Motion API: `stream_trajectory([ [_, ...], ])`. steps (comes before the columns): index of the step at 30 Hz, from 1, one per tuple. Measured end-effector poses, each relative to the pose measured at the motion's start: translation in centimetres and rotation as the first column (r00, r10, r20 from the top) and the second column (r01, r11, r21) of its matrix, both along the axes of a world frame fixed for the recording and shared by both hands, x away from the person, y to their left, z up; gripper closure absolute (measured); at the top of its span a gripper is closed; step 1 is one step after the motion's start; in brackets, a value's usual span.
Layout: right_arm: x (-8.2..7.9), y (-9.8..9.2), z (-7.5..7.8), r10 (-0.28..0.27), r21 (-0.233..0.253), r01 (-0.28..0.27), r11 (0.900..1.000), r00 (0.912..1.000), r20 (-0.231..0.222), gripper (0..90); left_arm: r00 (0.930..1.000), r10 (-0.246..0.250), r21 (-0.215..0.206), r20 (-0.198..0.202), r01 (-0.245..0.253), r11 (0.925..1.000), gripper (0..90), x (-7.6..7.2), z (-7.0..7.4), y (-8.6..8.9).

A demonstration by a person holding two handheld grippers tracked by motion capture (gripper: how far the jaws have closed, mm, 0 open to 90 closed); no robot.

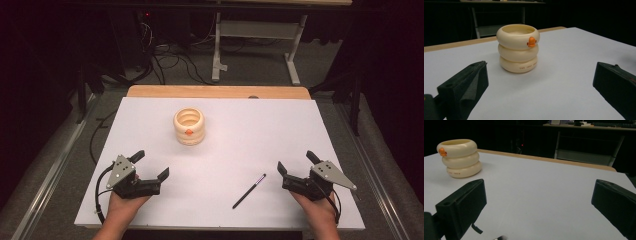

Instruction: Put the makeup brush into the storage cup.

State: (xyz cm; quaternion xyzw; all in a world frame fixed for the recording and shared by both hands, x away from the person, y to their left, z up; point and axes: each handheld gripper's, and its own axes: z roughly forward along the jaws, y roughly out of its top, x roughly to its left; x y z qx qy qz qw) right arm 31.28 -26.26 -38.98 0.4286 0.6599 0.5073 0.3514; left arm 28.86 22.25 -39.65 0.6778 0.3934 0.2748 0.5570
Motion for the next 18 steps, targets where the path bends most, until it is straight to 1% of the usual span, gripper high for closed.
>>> stream_trajectory([
  [2, -0.09, -0.08, 0.0, 0.003, 0.004, -0.003, 1.0, 0.9999, 0.012, 1.0, 1.0, 0.001, -0.006, 0.005, -0.001, 1.0, 0.5, -0.08, 0.02, -0.01],
  [4, -0.17, -0.09, 0.05, 0.004, 0.007, -0.004, 1.0, 0.9999, 0.012, 1.0, 0.9999, 0.004, -0.019, 0.011, -0.003, 0.9998, 0.6, -0.1, 0.1, 0.06],
  [7, -0.2, 0.01, 0.18, 0.008, 0.003, -0.009, 1.0, 0.9999, 0.013, 1.0, 0.9999, 0.006, -0.029, 0.008, -0.005, 0.9996, 0.6, 0.0, 0.16, 0.2],
  [10, -0.11, 0.11, 0.06, 0.015, -0.002, -0.015, 1.0, 0.9998, 0.012, 1.0, 1.0, 0.005, -0.031, -0.002, -0.005, 0.9995, 0.6, 0.15, 0.01, 0.26],
  [12, -0.07, 0.15, -0.02, 0.014, 0.0, -0.014, 1.0, 0.9999, 0.0, 1.0, 1.0, 0.004, -0.034, -0.008, -0.005, 0.9994, 0.7, 0.22, -0.1, 0.22],
  [13, -0.07, 0.15, -0.03, 0.014, -0.001, -0.014, 1.0, 0.9999, -0.002, 1.0, 0.9999, 0.002, -0.028, -0.01, -0.003, 0.9996, 0.7, 0.24, -0.12, 0.21],
  [18, -0.15, 0.09, 0.03, 0.01, -0.009, -0.01, 1.0, 0.9999, 0.007, 1.0, 0.9999, -0.004, -0.021, -0.01, 0.004, 0.9998, 0.7, 0.18, -0.14, 0.05],
])
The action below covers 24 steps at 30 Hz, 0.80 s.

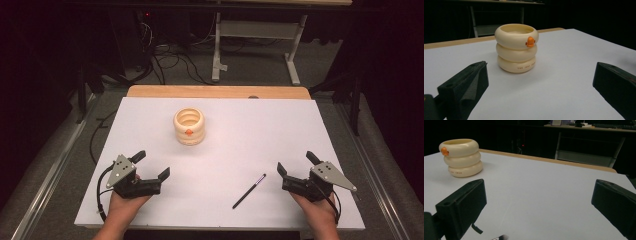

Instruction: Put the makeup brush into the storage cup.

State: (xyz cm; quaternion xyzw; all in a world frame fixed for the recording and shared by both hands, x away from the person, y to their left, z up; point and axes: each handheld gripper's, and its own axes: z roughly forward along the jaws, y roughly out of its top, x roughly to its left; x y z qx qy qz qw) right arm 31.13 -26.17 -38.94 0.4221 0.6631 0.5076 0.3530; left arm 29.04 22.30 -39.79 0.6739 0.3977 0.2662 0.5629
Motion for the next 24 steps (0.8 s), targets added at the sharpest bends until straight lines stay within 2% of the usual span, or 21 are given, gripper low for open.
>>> stream_trajectory([
  [3, 0.03, -0.02, 0.06, -0.005, 0.008, 0.005, 1.0, 1.0, -0.002, 1.0, 1.0, 0.002, -0.005, 0.0, -0.002, 1.0, 0.7, -0.01, 0.0, 0.05],
  [7, 0.07, 0.09, -0.02, -0.002, -0.011, 0.002, 1.0, 1.0, -0.003, 1.0, 0.9999, 0.01, -0.009, 0.004, -0.01, 0.9999, 0.7, -0.01, 0.06, 0.17],
  [16, -0.04, 0.1, 0.05, -0.009, -0.006, 0.009, 1.0, 1.0, -0.001, 1.1, 1.0, -0.001, -0.004, -0.001, 0.001, 1.0, 0.7, 0.05, -0.03, -0.06],
  [17, -0.03, 0.13, 0.02, -0.008, -0.017, 0.008, 1.0, 1.0, 0.001, 1.1, 1.0, 0.001, -0.003, 0.001, -0.001, 1.0, 0.7, 0.05, -0.03, -0.03],
  [21, 0.07, 0.26, -0.07, -0.007, -0.02, 0.007, 1.0, 0.9999, -0.014, 1.3, 1.0, 0.002, -0.004, 0.0, -0.002, 1.0, 0.7, 0.1, -0.07, -0.02],
  [24, 0.01, 0.44, -0.03, 0.009, -0.026, -0.01, 1.0, 0.9989, -0.047, 1.4, 1.0, 0.005, -0.009, -0.006, -0.005, 1.0, 0.7, 0.23, -0.09, -0.03],
])
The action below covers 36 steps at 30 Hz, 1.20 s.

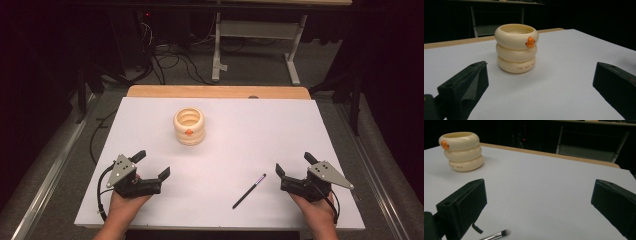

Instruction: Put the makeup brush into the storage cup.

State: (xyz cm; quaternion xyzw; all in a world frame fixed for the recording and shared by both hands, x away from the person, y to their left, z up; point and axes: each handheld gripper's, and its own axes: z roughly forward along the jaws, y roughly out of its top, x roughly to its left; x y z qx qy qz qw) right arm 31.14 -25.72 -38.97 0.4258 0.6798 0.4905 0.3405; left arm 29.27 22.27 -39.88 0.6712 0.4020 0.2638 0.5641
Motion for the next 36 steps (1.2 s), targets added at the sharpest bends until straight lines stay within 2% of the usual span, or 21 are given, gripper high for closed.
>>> stream_trajectory([
  [3, -0.01, 0.17, -0.04, -0.001, -0.025, 0.001, 1.0, 0.9999, -0.011, 1.4, 0.9999, -0.005, 0.003, -0.01, 0.005, 1.0, 0.7, 0.1, -0.1, -0.06],
  [13, 0.24, 0.57, -0.36, -0.009, -0.069, 0.006, 0.998, 0.9989, -0.045, 1.4, 1.0, -0.002, -0.001, -0.004, 0.002, 1.0, 0.7, 0.06, -0.06, 0.05],
  [36, 0.63, 0.98, -0.96, -0.007, -0.131, -0.009, 0.991, 0.9925, -0.122, 1.4, 1.0, -0.001, 0.003, 0.0, 0.001, 1.0, 0.7, -0.01, 0.0, 0.08],
])
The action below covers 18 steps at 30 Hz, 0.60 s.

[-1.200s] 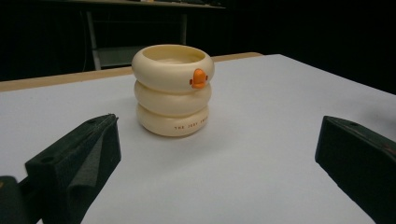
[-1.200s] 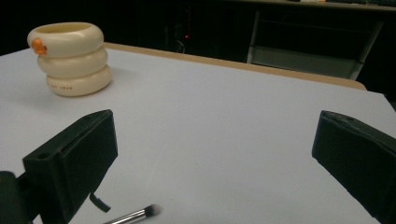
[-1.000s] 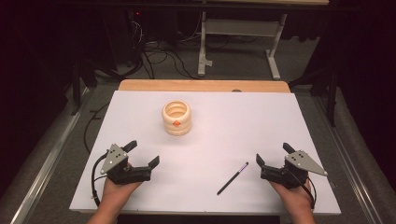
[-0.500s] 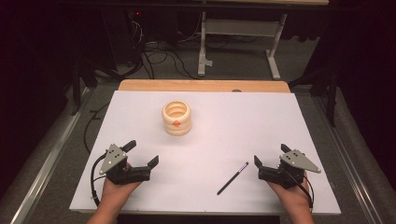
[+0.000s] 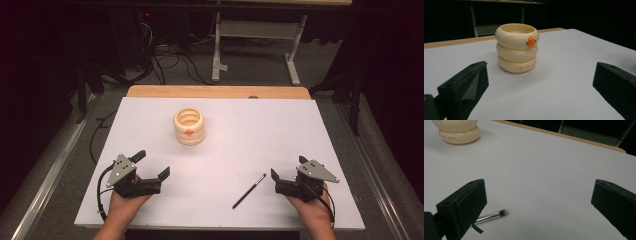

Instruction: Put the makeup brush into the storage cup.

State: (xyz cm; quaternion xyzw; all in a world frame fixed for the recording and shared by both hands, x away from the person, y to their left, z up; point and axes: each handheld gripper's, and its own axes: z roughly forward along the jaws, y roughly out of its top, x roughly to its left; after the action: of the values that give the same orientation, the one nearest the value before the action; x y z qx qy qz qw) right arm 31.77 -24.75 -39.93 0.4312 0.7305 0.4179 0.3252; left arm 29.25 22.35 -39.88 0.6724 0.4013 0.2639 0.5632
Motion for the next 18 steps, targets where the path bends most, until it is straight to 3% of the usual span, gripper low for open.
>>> stream_trajectory([
  [18, 0.43, 0.17, -0.59, -0.001, -0.04, -0.002, 0.999, 0.9972, -0.074, 1.4, 1.0, -0.003, -0.001, -0.002, 0.003, 1.0, 0.7, 0.0, -0.01, -0.05],
])
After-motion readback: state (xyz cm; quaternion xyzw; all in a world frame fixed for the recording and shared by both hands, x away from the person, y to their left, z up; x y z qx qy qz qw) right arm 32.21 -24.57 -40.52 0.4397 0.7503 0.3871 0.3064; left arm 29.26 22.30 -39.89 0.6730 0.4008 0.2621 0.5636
